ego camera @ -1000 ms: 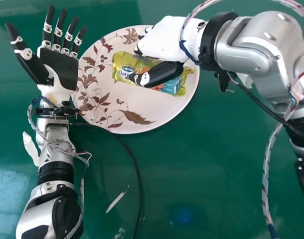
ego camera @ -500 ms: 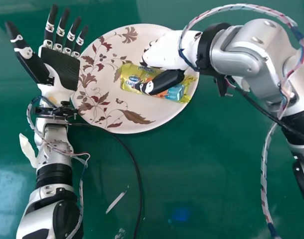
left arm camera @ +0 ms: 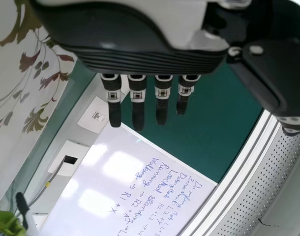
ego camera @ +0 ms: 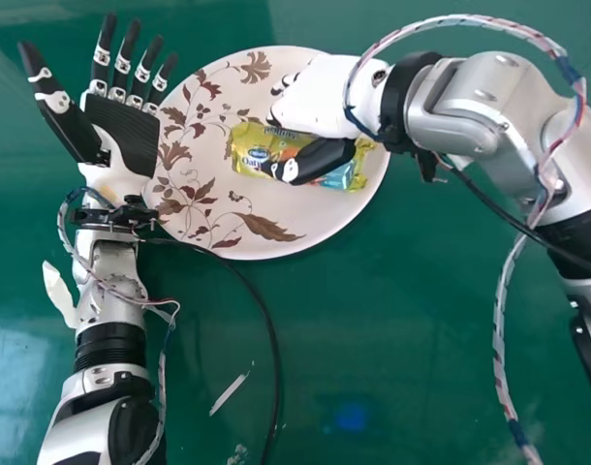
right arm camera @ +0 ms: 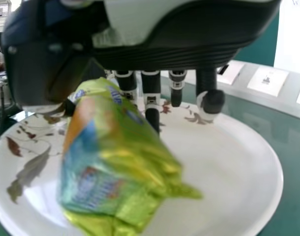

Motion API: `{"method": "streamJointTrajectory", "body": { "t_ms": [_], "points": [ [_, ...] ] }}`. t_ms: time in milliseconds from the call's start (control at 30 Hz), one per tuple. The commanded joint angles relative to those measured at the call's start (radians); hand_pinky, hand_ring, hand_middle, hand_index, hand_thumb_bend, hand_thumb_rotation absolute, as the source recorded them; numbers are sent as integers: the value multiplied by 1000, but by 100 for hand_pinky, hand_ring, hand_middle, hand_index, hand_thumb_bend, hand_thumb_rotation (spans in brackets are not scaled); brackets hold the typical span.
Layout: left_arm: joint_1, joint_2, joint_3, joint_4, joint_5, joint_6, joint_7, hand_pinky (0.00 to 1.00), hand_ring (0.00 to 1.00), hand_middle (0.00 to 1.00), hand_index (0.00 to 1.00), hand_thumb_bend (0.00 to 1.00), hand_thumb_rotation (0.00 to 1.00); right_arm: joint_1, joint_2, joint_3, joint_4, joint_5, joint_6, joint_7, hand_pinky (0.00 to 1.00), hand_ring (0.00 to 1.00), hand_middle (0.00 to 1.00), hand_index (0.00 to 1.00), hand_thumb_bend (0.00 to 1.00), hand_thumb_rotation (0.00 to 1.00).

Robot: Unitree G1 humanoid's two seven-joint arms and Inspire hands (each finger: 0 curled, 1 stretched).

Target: Pick up biscuit and place it in the plate

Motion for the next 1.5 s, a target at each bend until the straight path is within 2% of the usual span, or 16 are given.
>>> {"method": "streamJointTrajectory", "body": {
  "t_ms": [0,133,233,267,300,400,433,500,567,667,733,833,1133,1233,1367,1467],
  "points": [
    [147,-149,-30,108,-28,67,-5,84,87,93,100,100,100,17,4,1,18,-10,-34,-68,0,42,50,1,50,0],
    [141,-151,-10,120,-78,95,-59,82,86,93,100,100,100,22,0,7,56,-43,-78,-160,0,42,49,1,50,0],
    [136,-157,5,126,-100,110,-57,82,87,94,100,100,100,18,-1,9,81,-63,-92,-196,0,42,49,2,50,0],
    [136,-157,5,127,-99,111,-48,81,87,94,100,100,100,18,-2,8,86,-69,-94,-205,0,22,48,2,51,0],
    [136,-156,4,128,-98,111,-40,81,86,94,100,100,100,18,-2,8,90,-73,-93,-208,0,9,48,3,52,0],
    [140,-154,-6,124,-87,102,-27,82,86,94,100,100,100,15,-8,8,97,-88,-90,-215,0,2,47,14,54,0],
    [143,-155,-9,121,-83,99,-24,82,86,94,100,100,100,15,-11,7,96,-94,-91,-219,0,4,45,31,53,0],
    [146,-147,-17,126,-79,96,-53,82,86,93,100,100,100,16,-18,4,89,-100,-92,-219,0,8,45,45,52,0],
    [147,-141,-23,131,-77,97,-83,81,86,94,100,100,100,17,-24,-2,74,-98,-87,-207,2,18,51,47,52,4],
    [148,-138,-25,138,-74,101,-99,82,87,94,100,100,100,20,-30,-10,61,-86,-85,-202,13,46,68,49,51,9],
    [149,-135,-30,145,-58,88,-102,82,86,94,100,100,100,21,-34,-13,52,-81,-85,-201,25,60,77,65,75,34],
    [152,-132,-35,151,-42,83,-114,81,85,93,100,100,100,21,-39,-16,50,-82,-93,-219,38,71,84,75,82,46],
    [138,-124,-23,183,-37,86,-194,81,85,93,100,100,100,-1,-50,-25,27,-77,-90,-203,63,91,98,89,91,57],
    [132,-121,-18,195,-44,92,-225,85,86,94,100,100,100,-6,-55,-32,5,-78,-79,-186,78,98,100,93,94,58],
    [124,-120,-11,208,-47,92,-248,83,85,94,100,100,100,-8,-61,-50,-17,-74,-77,-187,93,100,100,95,97,59],
    [121,-121,-8,212,-44,86,-256,84,86,94,100,100,100,-10,-65,-66,-41,-61,-65,-166,99,100,100,97,98,61]
  ]
}}
